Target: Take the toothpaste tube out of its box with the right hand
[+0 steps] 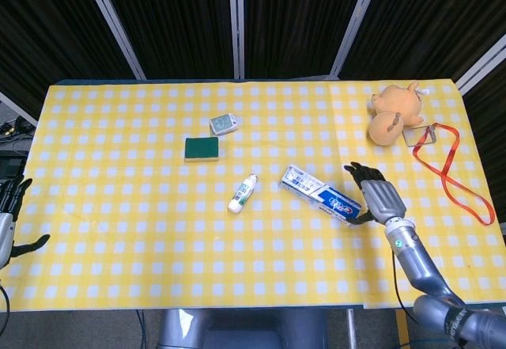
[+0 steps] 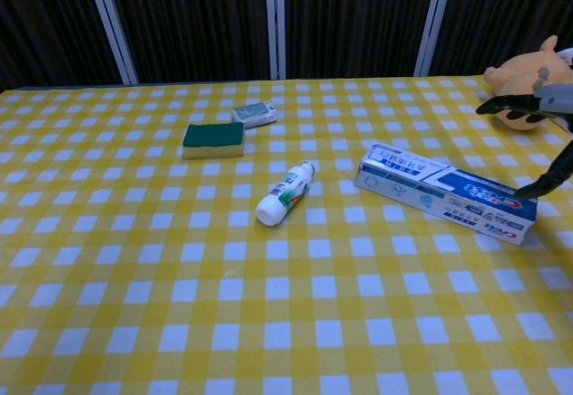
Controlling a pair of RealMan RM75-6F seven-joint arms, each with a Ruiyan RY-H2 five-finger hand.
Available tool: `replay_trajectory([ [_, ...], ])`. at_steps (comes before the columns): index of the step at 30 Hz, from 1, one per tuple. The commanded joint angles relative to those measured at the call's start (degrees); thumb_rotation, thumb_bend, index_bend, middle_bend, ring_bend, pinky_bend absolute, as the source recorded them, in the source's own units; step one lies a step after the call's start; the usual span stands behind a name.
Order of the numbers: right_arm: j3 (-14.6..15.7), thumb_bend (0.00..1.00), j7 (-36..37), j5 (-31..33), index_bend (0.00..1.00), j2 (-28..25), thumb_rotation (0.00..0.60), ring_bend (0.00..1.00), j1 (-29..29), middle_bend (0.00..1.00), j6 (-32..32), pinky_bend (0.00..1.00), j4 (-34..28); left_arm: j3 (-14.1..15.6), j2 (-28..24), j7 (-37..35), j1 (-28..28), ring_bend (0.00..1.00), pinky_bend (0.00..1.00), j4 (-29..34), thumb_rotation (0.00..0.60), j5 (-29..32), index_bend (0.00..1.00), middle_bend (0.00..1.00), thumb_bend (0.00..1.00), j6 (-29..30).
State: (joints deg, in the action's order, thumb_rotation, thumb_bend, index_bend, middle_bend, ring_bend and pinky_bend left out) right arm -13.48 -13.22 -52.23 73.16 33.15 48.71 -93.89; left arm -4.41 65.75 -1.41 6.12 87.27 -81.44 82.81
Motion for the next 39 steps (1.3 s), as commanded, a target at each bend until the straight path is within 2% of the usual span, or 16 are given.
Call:
replay_trajectory([
  [1,-0.9,0.0,-7.1,10.0,0.0,5.7,0.6,0.0,7.0,0.0,-2.3,0.0,1.9,-0.1,0.0,-0.3,0.1,0.0,0.0,-0.3,0.6,0.3,0.0,0.0,0.0,-0.2],
  [6,-0.2,0.0,-11.1,17.7,0.0,11.1,0.6,0.0,11.2,0.0,-0.6,0.0,4.7,-0.2,0.1,-0.6,0.2,0.0,0.0,-0.7,0.6,0.7,0.0,0.0,0.0,-0.7],
  [11,0.5,0.0,-13.7,20.1,0.0,14.0,0.6,0.0,13.5,0.0,0.4,0.0,7.1,-0.3,0.2,-0.5,0.3,0.0,0.0,-0.9,0.6,1.0,0.0,0.0,0.0,-1.0],
  [13,1.0,0.0,-15.9,21.2,0.0,16.5,0.6,0.0,14.9,0.0,2.0,0.01,10.5,-0.4,0.2,-0.6,0.3,0.0,0.0,-1.1,0.6,1.4,0.0,0.0,0.0,-1.2],
  [15,1.4,0.0,-18.2,23.1,0.0,19.4,0.6,0.0,15.9,0.0,4.3,0.04,15.3,-0.6,0.1,-0.8,0.4,0.0,0.0,-1.2,0.6,1.7,0.0,0.0,0.0,-1.3],
  [19,1.5,0.0,-18.6,23.1,0.01,21.5,0.6,0.02,15.7,0.06,6.2,0.18,18.6,-0.7,0.1,-1.1,0.4,0.0,0.0,-1.4,0.6,2.0,0.0,0.0,0.0,-1.6],
  [22,1.9,0.0,-18.4,21.7,0.09,22.3,0.6,0.13,15.3,0.18,6.9,0.31,20.2,-0.6,0.2,-1.1,0.5,0.0,0.0,-1.5,0.6,2.1,0.0,0.0,0.0,-1.9],
  [26,2.3,0.0,-19.3,22.0,0.33,22.2,0.6,0.37,15.0,0.41,6.4,0.51,20.7,-0.6,0.1,-0.8,0.6,0.0,0.0,-1.3,0.6,2.1,0.0,0.0,0.0,-2.1],
  [28,2.4,0.04,-19.5,22.0,0.47,21.5,0.6,0.51,14.8,0.55,6.0,0.63,20.1,-0.5,0.1,-0.7,0.6,0.0,0.0,-1.2,0.6,2.1,0.0,0.0,0.0,-2.2],
  [29,2.4,0.07,-19.4,21.7,0.51,21.3,0.6,0.54,14.7,0.58,5.9,0.66,19.9,-0.5,0.1,-0.7,0.6,0.0,0.0,-1.2,0.6,2.2,0.0,0.0,0.0,-2.2],
  [32,2.8,0.2,-19.0,19.6,0.56,20.3,0.6,0.58,14.2,0.62,6.0,0.7,18.9,-0.5,0.1,-0.6,0.6,0.0,0.0,-1.1,0.6,2.3,0.0,0.0,0.0,-2.3],
  [33,3.5,0.23,-19.1,16.2,0.57,18.6,0.6,0.59,14.1,0.63,6.9,0.7,17.4,-0.6,0.0,-0.8,0.6,0.0,0.0,-1.0,0.6,2.3,0.0,0.0,0.0,-2.3],
  [39,5.5,0.29,-19.6,7.3,0.57,12.3,0.6,0.6,13.3,0.63,8.2,0.7,11.5,-0.5,-0.1,-1.0,0.7,0.0,0.0,-0.9,0.6,2.2,0.0,0.0,0.0,-2.4],
])
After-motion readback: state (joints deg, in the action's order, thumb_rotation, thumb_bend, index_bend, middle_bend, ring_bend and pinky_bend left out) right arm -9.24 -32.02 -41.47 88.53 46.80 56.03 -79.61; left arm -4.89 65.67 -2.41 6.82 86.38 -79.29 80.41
